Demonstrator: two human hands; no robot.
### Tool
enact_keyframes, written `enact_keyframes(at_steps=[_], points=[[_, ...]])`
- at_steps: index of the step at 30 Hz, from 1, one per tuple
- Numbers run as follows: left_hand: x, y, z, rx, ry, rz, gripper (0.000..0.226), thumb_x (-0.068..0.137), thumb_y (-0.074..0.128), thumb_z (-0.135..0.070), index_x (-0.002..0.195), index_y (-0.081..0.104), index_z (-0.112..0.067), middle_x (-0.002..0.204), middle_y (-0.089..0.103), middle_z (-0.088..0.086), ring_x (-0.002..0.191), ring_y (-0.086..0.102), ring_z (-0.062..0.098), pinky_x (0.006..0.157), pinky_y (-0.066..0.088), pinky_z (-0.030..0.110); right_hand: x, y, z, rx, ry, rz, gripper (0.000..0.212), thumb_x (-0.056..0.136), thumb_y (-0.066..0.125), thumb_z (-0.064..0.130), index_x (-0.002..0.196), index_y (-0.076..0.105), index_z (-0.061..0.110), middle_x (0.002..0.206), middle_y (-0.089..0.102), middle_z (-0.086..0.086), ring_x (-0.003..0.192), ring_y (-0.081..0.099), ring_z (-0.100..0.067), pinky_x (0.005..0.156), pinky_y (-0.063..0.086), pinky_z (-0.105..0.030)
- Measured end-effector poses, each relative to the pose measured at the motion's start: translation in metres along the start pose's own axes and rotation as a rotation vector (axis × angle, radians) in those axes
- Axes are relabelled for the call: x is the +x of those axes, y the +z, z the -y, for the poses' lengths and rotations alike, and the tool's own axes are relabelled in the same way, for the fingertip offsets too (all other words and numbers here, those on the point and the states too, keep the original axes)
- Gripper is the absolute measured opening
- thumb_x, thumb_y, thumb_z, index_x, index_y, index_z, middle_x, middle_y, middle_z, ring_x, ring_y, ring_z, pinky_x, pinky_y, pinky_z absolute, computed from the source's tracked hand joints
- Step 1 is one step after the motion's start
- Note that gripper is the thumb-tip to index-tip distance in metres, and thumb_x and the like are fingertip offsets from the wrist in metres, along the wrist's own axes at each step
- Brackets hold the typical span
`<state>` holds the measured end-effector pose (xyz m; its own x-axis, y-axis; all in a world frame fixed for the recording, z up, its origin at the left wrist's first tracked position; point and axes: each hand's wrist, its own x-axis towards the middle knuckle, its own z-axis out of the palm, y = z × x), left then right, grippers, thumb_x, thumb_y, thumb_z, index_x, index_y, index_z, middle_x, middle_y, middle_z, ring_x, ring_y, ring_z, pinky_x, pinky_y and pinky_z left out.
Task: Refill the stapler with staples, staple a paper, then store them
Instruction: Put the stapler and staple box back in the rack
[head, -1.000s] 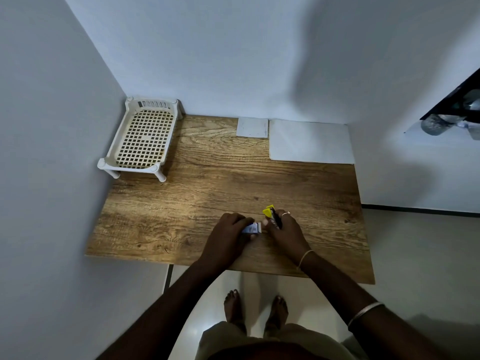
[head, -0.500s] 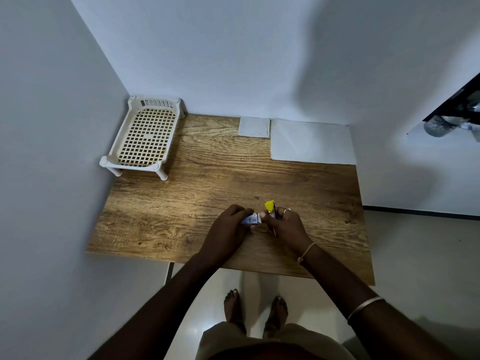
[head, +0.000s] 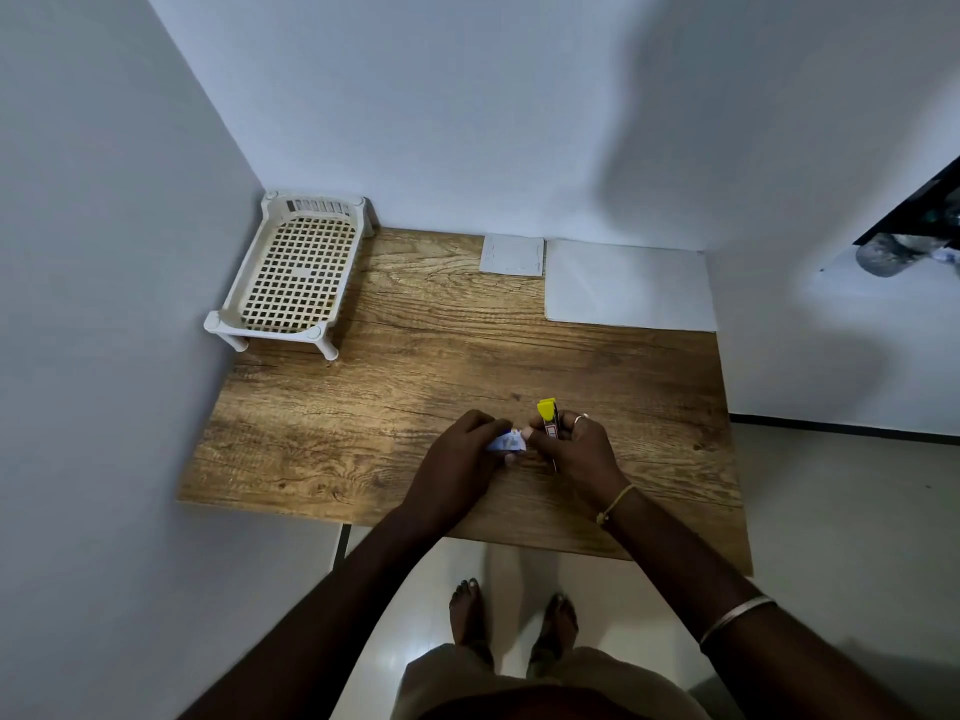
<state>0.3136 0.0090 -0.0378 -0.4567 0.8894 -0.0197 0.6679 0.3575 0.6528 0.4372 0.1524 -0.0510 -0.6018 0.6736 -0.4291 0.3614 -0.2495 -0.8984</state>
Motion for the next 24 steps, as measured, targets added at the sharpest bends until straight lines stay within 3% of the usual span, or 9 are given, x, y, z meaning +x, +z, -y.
enact_keyframes(at_steps=[4,9,14,17,19,21,24], points=[[0.0009,0.0016,-0.0014,0.005,-0.008,-0.005,0.044,0.089,0.072,-0.014,0.133,0.064,-0.015,0.125,0.063,0.000,0.107,0.061,0.014,0.084,0.040,0.015,-0.0008,-0.0002,0.0023,0.016,0.009,0.012,0.018,0.083,0.081,0.010,0.098,0.072,0.010,0.093,0.074,-0.012,0.086,0.069,-0.023,0.087,0.057,-0.043],[0.0003,0.0046,-0.0023,-0.007,-0.022,-0.003,0.044,0.089,0.072,-0.014,0.133,0.065,-0.016,0.125,0.063,-0.001,0.106,0.061,0.013,0.084,0.040,0.015,-0.0027,0.0004,0.0038,0.017,0.020,0.007,0.020,0.083,0.081,0.007,0.099,0.071,0.009,0.102,0.075,-0.020,0.101,0.072,-0.037,0.095,0.057,-0.049],[-0.0008,0.0052,-0.0024,-0.055,-0.039,0.003,0.043,0.089,0.073,-0.015,0.131,0.065,-0.017,0.123,0.064,-0.002,0.106,0.061,0.011,0.084,0.045,0.017,-0.0040,-0.0001,0.0007,0.073,0.048,0.049,0.019,0.082,0.081,0.007,0.098,0.070,0.010,0.101,0.074,-0.021,0.101,0.071,-0.038,0.095,0.055,-0.053],[-0.0015,0.0035,-0.0017,-0.062,-0.029,0.006,0.044,0.089,0.073,-0.016,0.132,0.064,-0.018,0.123,0.064,-0.004,0.106,0.060,0.008,0.083,0.041,0.011,-0.0027,-0.0039,-0.0012,-0.013,0.030,0.044,0.021,0.082,0.083,0.013,0.098,0.071,0.013,0.101,0.076,-0.017,0.102,0.072,-0.035,0.093,0.057,-0.048],[-0.0011,0.0028,-0.0010,-0.066,-0.027,0.004,0.046,0.089,0.073,-0.018,0.133,0.063,-0.019,0.123,0.064,-0.003,0.107,0.060,0.009,0.084,0.042,0.013,-0.0013,-0.0053,-0.0022,-0.106,-0.011,0.047,0.020,0.085,0.081,0.021,0.100,0.072,0.011,0.097,0.077,-0.011,0.095,0.073,-0.027,0.088,0.056,-0.042],[-0.0010,0.0018,-0.0003,-0.074,-0.029,0.002,0.044,0.088,0.074,-0.019,0.131,0.064,-0.019,0.122,0.064,-0.004,0.107,0.061,0.010,0.085,0.045,0.018,-0.0010,-0.0040,-0.0021,-0.195,-0.049,0.049,0.015,0.095,0.070,0.030,0.091,0.072,0.015,0.084,0.074,-0.001,0.080,0.069,-0.016,0.076,0.052,-0.035],[-0.0017,0.0011,0.0003,-0.086,-0.017,0.011,0.040,0.086,0.075,-0.018,0.126,0.067,-0.018,0.120,0.064,-0.004,0.106,0.062,0.012,0.084,0.049,0.024,-0.0004,-0.0006,-0.0012,-0.242,-0.039,0.042,0.031,0.106,0.050,0.028,0.079,0.065,0.022,0.074,0.066,0.003,0.071,0.059,-0.013,0.069,0.046,-0.032]])
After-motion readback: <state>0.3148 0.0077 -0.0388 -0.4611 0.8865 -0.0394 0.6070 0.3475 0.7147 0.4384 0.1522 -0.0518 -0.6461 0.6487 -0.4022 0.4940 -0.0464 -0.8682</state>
